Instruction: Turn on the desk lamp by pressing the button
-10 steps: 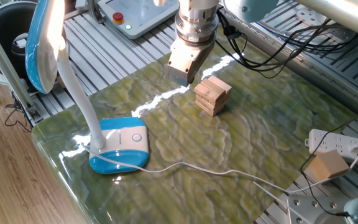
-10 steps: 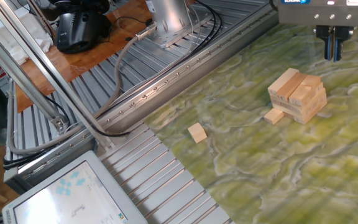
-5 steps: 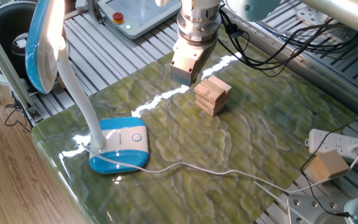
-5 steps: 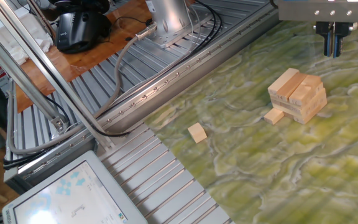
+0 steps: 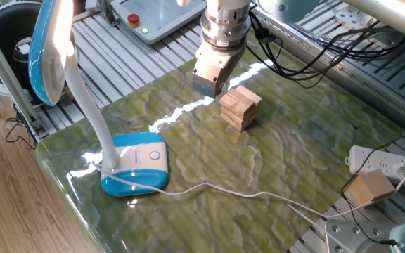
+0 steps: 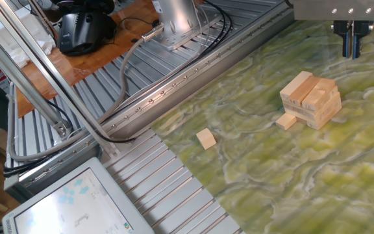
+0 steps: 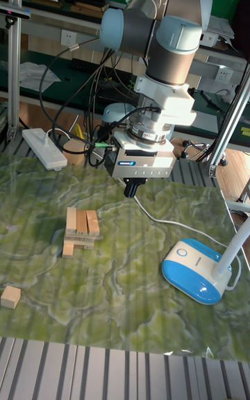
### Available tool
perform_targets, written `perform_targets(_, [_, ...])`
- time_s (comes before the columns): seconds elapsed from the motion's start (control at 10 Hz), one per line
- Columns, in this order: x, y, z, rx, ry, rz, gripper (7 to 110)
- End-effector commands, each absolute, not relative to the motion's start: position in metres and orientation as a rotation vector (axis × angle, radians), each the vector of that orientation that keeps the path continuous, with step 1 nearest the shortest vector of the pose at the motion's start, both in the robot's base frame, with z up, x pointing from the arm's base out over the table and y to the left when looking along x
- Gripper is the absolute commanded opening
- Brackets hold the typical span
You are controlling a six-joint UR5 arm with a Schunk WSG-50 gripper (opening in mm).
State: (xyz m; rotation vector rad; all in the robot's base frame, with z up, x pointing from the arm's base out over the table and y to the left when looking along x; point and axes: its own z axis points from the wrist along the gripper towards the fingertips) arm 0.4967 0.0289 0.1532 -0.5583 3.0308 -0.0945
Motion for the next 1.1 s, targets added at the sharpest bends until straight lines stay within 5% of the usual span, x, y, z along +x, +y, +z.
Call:
perform_targets(0.0, [0.4970,0.0343,0.1540,-0.532,3.032,-0.060,7])
perform_targets(1.0, [0.5005,0.0396,0.1521,-0.512,3.020,-0.017,7])
